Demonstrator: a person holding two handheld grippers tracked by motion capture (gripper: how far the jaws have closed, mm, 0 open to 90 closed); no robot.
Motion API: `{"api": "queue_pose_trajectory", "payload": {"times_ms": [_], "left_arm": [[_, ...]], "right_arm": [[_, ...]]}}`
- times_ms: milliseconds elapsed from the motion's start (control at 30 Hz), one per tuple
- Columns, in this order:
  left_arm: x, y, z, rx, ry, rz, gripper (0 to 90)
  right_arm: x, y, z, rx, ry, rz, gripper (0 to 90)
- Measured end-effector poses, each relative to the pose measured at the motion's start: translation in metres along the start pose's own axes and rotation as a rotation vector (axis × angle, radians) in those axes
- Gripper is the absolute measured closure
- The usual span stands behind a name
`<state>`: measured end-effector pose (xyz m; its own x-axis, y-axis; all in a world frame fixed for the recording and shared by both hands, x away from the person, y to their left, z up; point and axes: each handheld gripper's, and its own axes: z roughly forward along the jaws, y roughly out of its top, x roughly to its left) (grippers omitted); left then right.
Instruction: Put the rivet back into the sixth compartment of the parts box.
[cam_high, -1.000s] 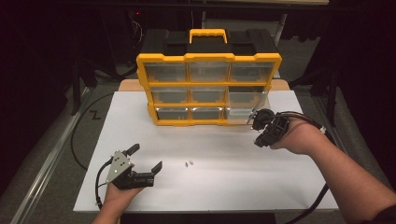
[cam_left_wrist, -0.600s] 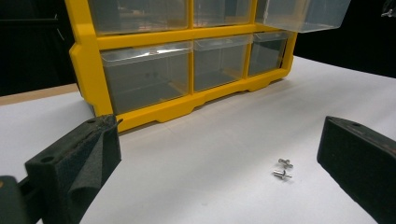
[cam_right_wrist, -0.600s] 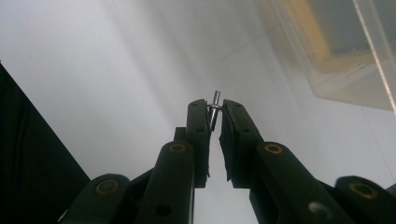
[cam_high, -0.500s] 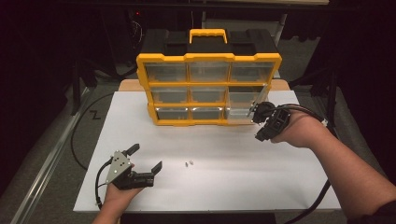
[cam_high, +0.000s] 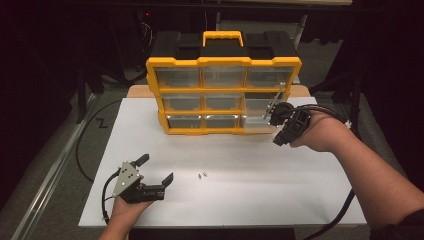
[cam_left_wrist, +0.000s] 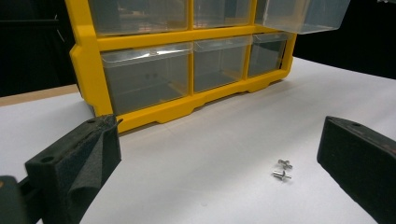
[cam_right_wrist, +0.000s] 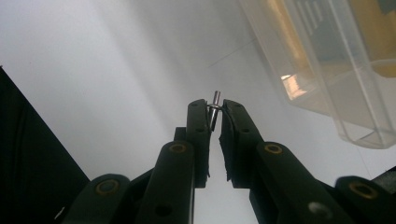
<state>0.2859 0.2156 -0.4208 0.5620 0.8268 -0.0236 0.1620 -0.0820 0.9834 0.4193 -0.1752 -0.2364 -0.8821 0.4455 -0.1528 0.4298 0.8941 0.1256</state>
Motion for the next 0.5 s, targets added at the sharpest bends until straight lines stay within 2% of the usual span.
{"api": "queue_pose_trajectory", "payload": {"times_ms": [500], "left_arm": [[0.0,0.0,0.0,0.001,-0.005,0.0,0.4]], "right_arm": [[-0.006,0.008,-0.019,0.0,-0.013,-0.001,84.1]]}}
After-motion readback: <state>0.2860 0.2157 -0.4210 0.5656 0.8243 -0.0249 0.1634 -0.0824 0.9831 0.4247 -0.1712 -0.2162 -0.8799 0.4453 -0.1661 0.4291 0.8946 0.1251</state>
